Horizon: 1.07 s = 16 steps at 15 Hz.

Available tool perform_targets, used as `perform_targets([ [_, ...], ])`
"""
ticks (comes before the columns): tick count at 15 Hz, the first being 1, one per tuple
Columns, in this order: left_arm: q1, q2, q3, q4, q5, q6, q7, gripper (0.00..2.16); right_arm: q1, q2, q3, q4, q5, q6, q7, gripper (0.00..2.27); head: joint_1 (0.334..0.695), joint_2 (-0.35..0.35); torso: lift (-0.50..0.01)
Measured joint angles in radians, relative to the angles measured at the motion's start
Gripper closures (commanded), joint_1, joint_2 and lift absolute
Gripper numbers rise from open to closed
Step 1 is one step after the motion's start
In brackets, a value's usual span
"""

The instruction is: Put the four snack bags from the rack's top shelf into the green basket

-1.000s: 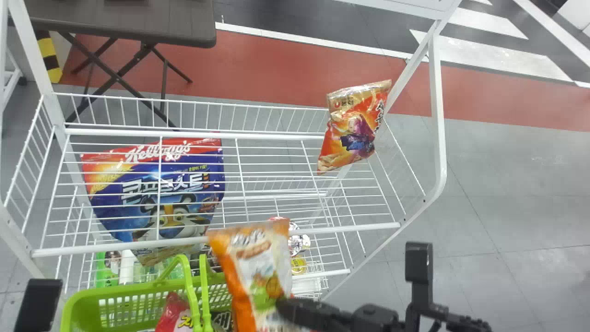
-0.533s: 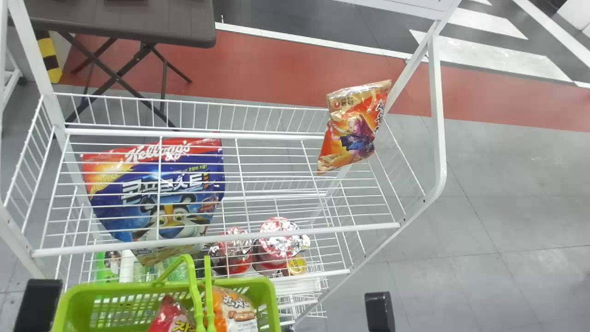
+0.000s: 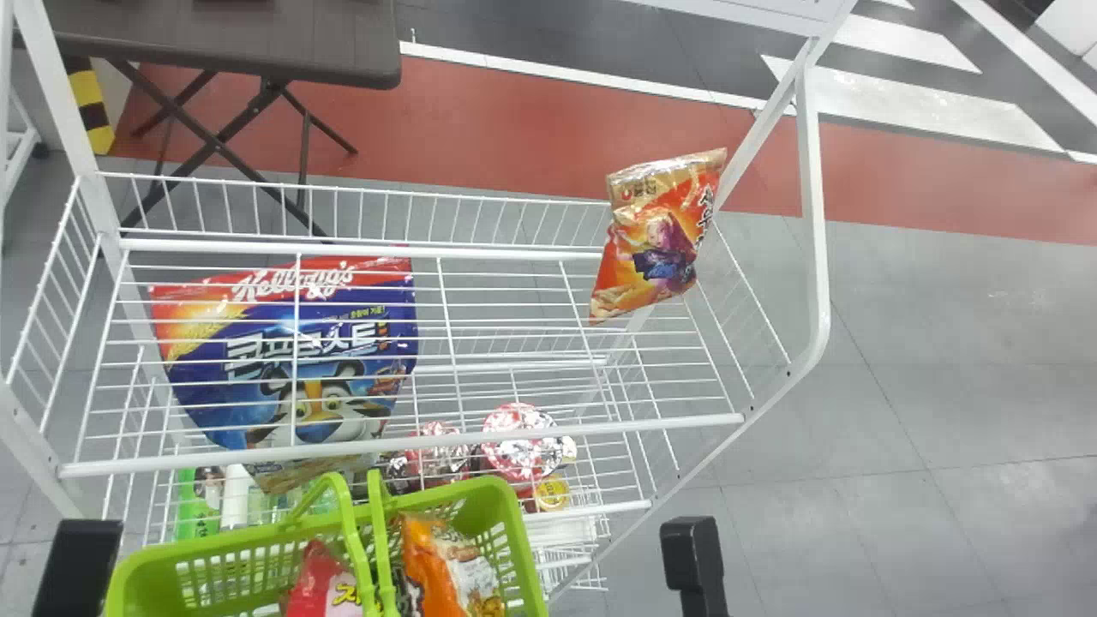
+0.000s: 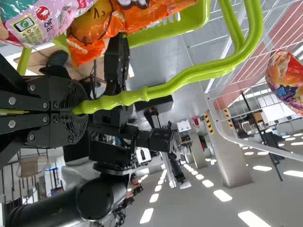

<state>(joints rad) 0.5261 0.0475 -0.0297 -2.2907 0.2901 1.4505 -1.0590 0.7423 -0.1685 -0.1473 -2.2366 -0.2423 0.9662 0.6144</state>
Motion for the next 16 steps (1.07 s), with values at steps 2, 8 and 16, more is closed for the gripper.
perform_targets([
  [2,0.000,0.000,0.002,0.001,-0.001,0.000,0.001,2.15,0.007,0.002,-0.029,-0.033,-0.025,-0.020,0.025,0.05,0.695,-0.350,0.000],
  [8,-0.002,0.000,-0.011,0.000,-0.004,0.000,0.001,2.15,-0.064,0.046,-0.093,-0.009,-0.056,-0.491,-0.101,0.06,0.695,-0.350,0.000],
  [16,-0.002,0.007,-0.047,0.002,-0.022,0.000,0.002,2.15,-0.550,0.076,-0.093,0.402,0.141,-0.748,-0.335,0.07,0.695,-0.350,0.000],
])
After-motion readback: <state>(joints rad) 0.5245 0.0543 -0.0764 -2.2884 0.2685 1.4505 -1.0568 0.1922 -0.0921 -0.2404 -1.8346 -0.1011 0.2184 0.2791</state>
